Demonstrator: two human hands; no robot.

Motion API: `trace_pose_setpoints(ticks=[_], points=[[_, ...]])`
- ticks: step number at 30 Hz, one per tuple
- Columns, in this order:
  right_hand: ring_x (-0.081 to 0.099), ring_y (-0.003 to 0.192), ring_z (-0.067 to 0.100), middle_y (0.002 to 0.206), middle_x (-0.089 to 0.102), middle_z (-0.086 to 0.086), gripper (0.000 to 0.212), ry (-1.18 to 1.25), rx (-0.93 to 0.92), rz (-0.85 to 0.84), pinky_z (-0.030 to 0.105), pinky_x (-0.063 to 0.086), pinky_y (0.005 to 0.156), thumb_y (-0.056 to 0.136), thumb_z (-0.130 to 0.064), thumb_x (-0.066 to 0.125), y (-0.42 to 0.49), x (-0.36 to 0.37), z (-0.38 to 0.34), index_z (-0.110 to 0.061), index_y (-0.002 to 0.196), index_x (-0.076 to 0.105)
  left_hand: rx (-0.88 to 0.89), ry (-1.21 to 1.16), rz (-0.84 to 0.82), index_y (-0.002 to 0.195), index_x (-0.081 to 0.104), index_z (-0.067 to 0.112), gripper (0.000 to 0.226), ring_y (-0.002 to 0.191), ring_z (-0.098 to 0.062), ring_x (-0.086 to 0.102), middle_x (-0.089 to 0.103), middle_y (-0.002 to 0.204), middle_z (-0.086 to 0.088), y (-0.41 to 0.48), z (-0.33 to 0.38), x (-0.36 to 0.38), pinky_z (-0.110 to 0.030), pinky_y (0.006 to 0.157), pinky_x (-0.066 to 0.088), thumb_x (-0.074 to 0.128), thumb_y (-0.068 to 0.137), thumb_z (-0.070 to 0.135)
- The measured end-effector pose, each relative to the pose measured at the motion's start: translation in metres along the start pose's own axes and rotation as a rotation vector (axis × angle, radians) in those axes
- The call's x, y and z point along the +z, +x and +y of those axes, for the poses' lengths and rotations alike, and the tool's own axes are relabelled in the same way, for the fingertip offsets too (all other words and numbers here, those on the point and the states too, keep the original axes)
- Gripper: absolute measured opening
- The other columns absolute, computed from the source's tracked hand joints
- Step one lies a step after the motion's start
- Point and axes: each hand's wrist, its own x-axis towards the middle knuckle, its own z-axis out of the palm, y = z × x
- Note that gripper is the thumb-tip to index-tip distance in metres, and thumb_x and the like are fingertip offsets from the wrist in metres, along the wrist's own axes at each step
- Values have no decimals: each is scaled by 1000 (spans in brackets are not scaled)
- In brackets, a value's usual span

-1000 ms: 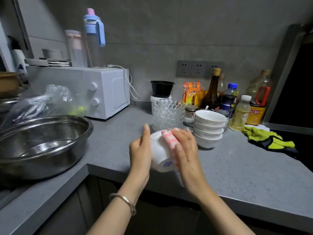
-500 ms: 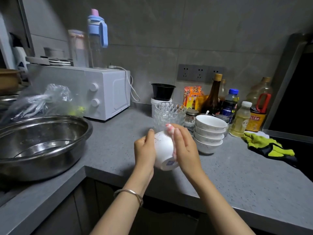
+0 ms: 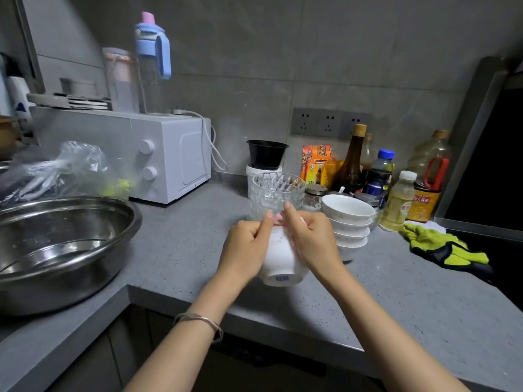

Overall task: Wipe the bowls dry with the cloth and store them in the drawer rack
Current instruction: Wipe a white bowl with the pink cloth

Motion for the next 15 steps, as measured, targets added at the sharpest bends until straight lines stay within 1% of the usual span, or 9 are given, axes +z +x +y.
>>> trace_pose_setpoints(ticks=[2,4,5,6,8,9,12,14,15], points=[[39,44,7,41,43,-7,60,36,-19,21,27,28,50,94,-47,47,-1,5,1,-18,41,44,40,43,63,42,51,16,57,45,-12,49,52,41,5,-1,-1,4,-32,49,37,44,88,48],[42,46,0,43,48,-9,56,124,-70,54,23,31,51,98,-39,44,-7,8,-1,-24,45,49,7,-3,144,39,45,15,59,45,-17,46,46,39,4,0,-2,5,-33,50,35,48,92,42],[51,55,-1,54,57,-12,48,152,-116,57,21,36,56,99,-40,42,-12,9,-1,-28,56,59,-29,-70,185,41,44,14,58,47,-19,46,46,41,4,1,-1,5,-33,51,35,50,91,41],[60,73,-1,74,66,-16,37,137,-169,44,20,42,66,99,-41,39,-16,9,1,-31,77,67,-70,-150,226,44,45,14,53,50,-19,47,48,46,-1,5,-2,4,-33,53,36,50,90,42],[52,116,4,122,58,-15,35,-12,-304,5,23,39,96,98,-38,34,-26,10,10,-30,123,58,-136,-254,296,49,45,13,49,56,-18,46,46,52,-6,10,-1,3,-33,56,36,52,93,35],[40,130,7,137,48,-10,41,-108,-367,-10,27,31,108,99,-37,32,-32,11,14,-26,135,48,-149,-257,320,47,44,16,51,57,-17,44,44,51,-3,13,-1,4,-32,57,35,51,96,29],[23,143,16,151,34,-2,46,-354,-545,-1,41,19,116,100,-34,33,-43,17,16,-20,143,38,-159,-306,285,38,47,16,61,58,-17,43,46,46,5,14,-8,7,-32,59,36,48,98,24],[29,141,17,147,41,-1,45,-456,-604,31,41,23,114,98,-33,38,-39,16,15,-19,140,44,-169,-304,229,41,55,17,59,62,-17,48,53,49,5,12,-10,11,-33,63,40,47,98,28],[35,137,15,143,45,-1,44,-438,-570,46,39,28,112,97,-34,39,-33,13,13,-20,138,47,-159,-275,214,43,56,17,57,63,-16,48,54,51,5,12,-10,13,-34,64,40,48,98,28]])
